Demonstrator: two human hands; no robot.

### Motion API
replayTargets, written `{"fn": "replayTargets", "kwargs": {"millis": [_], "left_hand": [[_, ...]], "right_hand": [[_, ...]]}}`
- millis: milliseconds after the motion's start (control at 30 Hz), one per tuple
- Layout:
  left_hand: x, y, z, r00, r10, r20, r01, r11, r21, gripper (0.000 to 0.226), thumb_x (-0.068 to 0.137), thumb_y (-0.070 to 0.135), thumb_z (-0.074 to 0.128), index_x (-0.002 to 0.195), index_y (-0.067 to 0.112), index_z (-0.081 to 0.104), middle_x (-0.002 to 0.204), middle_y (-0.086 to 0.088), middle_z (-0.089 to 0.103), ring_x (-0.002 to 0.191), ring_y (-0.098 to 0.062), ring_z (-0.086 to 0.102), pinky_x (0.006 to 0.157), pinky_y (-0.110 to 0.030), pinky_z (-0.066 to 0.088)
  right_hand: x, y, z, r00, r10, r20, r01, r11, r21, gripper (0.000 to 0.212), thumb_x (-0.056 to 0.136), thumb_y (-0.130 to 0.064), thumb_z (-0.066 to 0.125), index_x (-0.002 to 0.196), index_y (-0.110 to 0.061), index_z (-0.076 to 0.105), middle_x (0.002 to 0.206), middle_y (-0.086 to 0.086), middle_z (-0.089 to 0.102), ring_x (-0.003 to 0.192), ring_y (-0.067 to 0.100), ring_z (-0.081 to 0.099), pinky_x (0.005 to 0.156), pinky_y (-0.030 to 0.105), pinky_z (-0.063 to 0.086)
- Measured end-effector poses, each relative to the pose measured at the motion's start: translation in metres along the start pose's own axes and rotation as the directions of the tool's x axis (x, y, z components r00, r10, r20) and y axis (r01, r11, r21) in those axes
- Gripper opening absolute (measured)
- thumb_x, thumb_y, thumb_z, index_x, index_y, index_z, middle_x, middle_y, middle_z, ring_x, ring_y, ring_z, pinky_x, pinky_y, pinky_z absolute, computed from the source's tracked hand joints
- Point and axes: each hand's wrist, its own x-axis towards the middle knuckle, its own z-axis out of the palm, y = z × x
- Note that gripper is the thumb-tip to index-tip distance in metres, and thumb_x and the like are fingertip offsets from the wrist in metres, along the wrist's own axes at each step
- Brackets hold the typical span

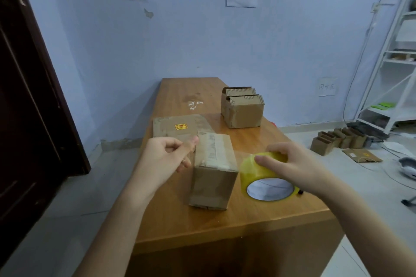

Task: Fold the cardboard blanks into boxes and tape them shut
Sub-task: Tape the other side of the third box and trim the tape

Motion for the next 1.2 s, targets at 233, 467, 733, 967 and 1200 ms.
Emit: {"fn": "replayTargets", "kwargs": {"millis": [233,467,733,967,1200], "left_hand": [[0.009,-0.023,0.016,0.993,0.047,-0.108,-0.008,0.941,0.339,0.039,0.085,0.055,0.057,0.062,0.025,0.067,0.053,0.009,0.064,0.054,-0.009,0.057,0.060,-0.030,0.050],[0.017,-0.019,0.020,0.961,0.225,-0.158,-0.076,0.770,0.633,0.039,0.087,0.058,0.050,0.066,0.029,0.064,0.054,0.015,0.060,0.060,0.000,0.055,0.053,-0.018,0.041],[0.025,-0.049,0.018,0.991,0.063,-0.121,0.015,0.828,0.560,0.038,0.087,0.056,0.052,0.063,0.029,0.063,0.057,0.015,0.063,0.062,0.001,0.056,0.058,-0.021,0.046],[0.022,-0.071,0.024,0.993,-0.026,-0.118,0.056,0.964,0.260,0.045,0.089,0.048,0.054,0.055,0.020,0.062,0.054,0.003,0.064,0.062,-0.017,0.062,0.068,-0.035,0.050],[0.005,-0.068,0.047,0.954,-0.180,-0.238,0.148,0.978,-0.146,0.034,0.091,0.038,0.054,0.069,0.013,0.061,0.059,0.001,0.059,0.057,-0.013,0.053,0.054,-0.025,0.039]], "right_hand": [[0.006,0.011,0.011,0.996,0.072,-0.053,-0.072,0.997,-0.004,0.049,0.086,-0.048,0.058,0.062,-0.005,0.059,0.048,-0.001,0.035,0.045,0.009,0.030,0.052,0.030,0.026],[0.021,0.011,0.020,0.985,0.174,-0.006,-0.173,0.976,-0.132,0.038,0.084,-0.045,0.062,0.066,-0.012,0.069,0.050,0.000,0.053,0.048,0.010,0.044,0.052,0.028,0.038],[0.035,0.009,0.035,0.968,0.232,0.098,-0.206,0.952,-0.227,0.047,0.081,-0.058,0.061,0.075,-0.013,0.071,0.057,0.002,0.057,0.052,0.012,0.048,0.051,0.025,0.038],[0.046,0.005,0.037,0.944,0.253,0.213,-0.195,0.946,-0.260,0.046,0.079,-0.066,0.057,0.080,-0.022,0.070,0.063,-0.005,0.061,0.064,0.012,0.056,0.058,0.025,0.044],[0.051,0.004,0.035,0.931,0.240,0.277,-0.172,0.953,-0.249,0.043,0.081,-0.063,0.057,0.067,-0.023,0.064,0.056,-0.006,0.053,0.057,0.013,0.050,0.056,0.026,0.039]]}}
